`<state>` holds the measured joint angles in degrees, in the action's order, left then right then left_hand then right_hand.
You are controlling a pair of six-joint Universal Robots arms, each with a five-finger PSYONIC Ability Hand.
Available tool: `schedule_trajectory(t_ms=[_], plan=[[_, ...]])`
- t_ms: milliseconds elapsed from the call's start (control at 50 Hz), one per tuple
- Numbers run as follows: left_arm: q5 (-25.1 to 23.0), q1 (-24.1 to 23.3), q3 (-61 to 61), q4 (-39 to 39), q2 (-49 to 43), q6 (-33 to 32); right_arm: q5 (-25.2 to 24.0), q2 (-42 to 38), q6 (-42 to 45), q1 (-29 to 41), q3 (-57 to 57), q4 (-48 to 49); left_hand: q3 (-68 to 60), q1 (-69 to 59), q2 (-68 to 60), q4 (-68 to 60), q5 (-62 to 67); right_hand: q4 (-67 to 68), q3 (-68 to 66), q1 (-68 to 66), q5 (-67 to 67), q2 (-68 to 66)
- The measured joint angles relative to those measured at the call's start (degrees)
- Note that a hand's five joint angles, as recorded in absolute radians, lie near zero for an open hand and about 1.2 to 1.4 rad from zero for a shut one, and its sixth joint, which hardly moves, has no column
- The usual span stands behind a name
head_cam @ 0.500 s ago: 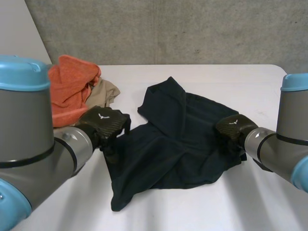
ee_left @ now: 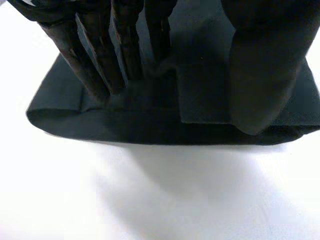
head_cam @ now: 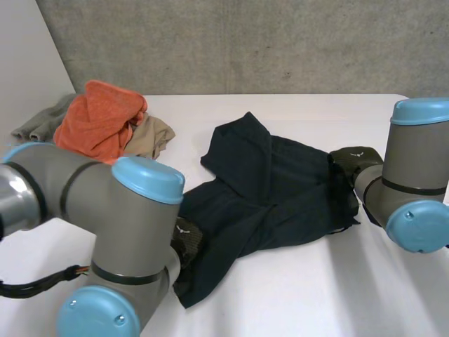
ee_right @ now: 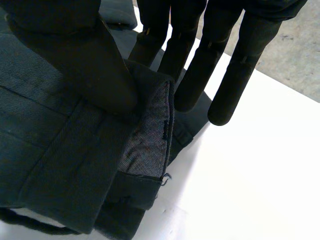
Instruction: Fold the laundry.
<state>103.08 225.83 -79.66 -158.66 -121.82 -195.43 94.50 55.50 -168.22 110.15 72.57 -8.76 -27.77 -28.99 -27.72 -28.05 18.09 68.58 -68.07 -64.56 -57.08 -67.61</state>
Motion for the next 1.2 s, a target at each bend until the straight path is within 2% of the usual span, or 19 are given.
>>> schedule_trajectory(t_ms=[120, 160, 260, 320, 360, 440, 500, 580, 660, 760, 820, 1000, 1060, 1120, 1200], plan=[[0.3, 0.1, 2.1, -1.6, -2.7, 0.4, 0.5, -1.0, 0.2, 0.2, -1.4, -0.2, -35.5, -26.4, -35.9, -34.9, 34.5, 0.0, 0.0, 0.0, 0.0, 0.0], [0.7, 0.5, 3.0, -2.3, -3.2, 0.7, 0.3, -1.0, 0.4, 0.3, -1.7, -0.8, -40.0, -33.8, -40.5, -40.2, 39.9, 0.0, 0.0, 0.0, 0.0, 0.0], [1.6, 2.0, 5.6, -3.8, -3.2, 1.5, -1.0, -0.3, 2.2, 0.5, -2.6, -3.2, -40.2, -36.0, -40.7, -40.3, 40.1, -5.0, 4.6, 1.1, 3.0, 4.1], [2.1, 3.4, 7.7, -4.3, -3.1, 1.3, -2.7, 0.7, 4.9, 0.4, -3.4, -5.0, -40.2, -36.0, -40.7, -40.3, 40.0, -33.9, 33.5, 31.3, 32.5, 33.9], [2.3, 4.2, 9.2, -4.4, -3.2, 0.9, -3.8, 1.5, 7.3, 0.2, -4.0, -6.2, -40.2, -36.0, -40.7, -40.3, 40.1, -41.5, 41.1, 37.9, 40.7, 41.3], [2.9, 5.7, 13.0, -4.2, -4.2, -1.1, -5.8, 3.6, 13.5, -0.2, -5.2, -8.6, -40.2, -36.0, -40.8, -40.3, 40.1, -45.7, 44.0, 40.9, 45.2, 43.7], [4.2, 7.1, 18.2, -3.4, -6.7, -3.9, -7.3, 7.3, 21.8, -0.6, -5.8, -12.7, -40.2, -36.0, -40.8, -40.3, 40.1, -45.9, 44.0, 40.9, 45.8, 43.7], [5.6, 7.7, 22.5, -2.1, -9.7, -5.6, -7.9, 11.4, 26.9, -0.9, -4.9, -16.9, -40.2, -36.0, -40.8, -40.3, 40.1, -45.9, 44.0, 40.9, 45.7, 43.7], [6.7, 7.8, 26.7, 0.4, -13.1, -6.1, -8.1, 17.1, 28.6, -1.2, -1.3, -22.0, -40.2, -36.0, -40.8, -40.3, 40.0, -45.9, 44.0, 40.9, 45.7, 43.7], [7.1, 7.7, 29.2, 2.5, -15.5, -6.1, -8.6, 21.8, 26.3, -1.0, 5.1, -23.2, -40.2, -36.0, -40.8, -40.3, 40.1, -45.9, 44.0, 40.9, 45.7, 43.7], [7.2, 7.6, 30.0, 3.3, -16.3, -5.9, -9.1, 23.8, 23.5, -0.2, 10.6, -20.9, -40.2, -36.0, -40.8, -40.3, 40.1, -45.9, 44.0, 40.9, 45.3, 43.7], [7.0, 7.6, 30.2, 3.4, -15.8, -5.5, -8.9, 23.4, 14.7, 3.9, 25.4, -0.2, -40.2, -36.0, -40.8, -40.3, 40.1, -40.8, 40.9, 37.3, 38.9, 40.3], [6.9, 7.6, 29.9, 3.5, -14.9, -5.3, -8.1, 22.3, 13.0, 4.8, 27.6, 6.7, -35.8, -33.2, -36.0, -35.6, 35.6, -39.1, 39.0, 35.4, 37.2, 38.4], [6.7, 7.7, 29.4, 3.9, -13.7, -5.1, -7.5, 20.7, 12.1, 5.4, 28.6, 12.3, -18.9, -15.6, -18.4, -18.5, 18.6, -35.5, 35.0, 31.6, 33.7, 34.6], [6.1, 8.3, 27.3, 4.7, -9.8, -4.8, -7.0, 17.2, 11.5, 5.6, 28.6, 18.7, -10.3, -8.4, -10.3, -9.7, 9.6, -27.7, 27.0, 23.5, 26.4, 26.7]])
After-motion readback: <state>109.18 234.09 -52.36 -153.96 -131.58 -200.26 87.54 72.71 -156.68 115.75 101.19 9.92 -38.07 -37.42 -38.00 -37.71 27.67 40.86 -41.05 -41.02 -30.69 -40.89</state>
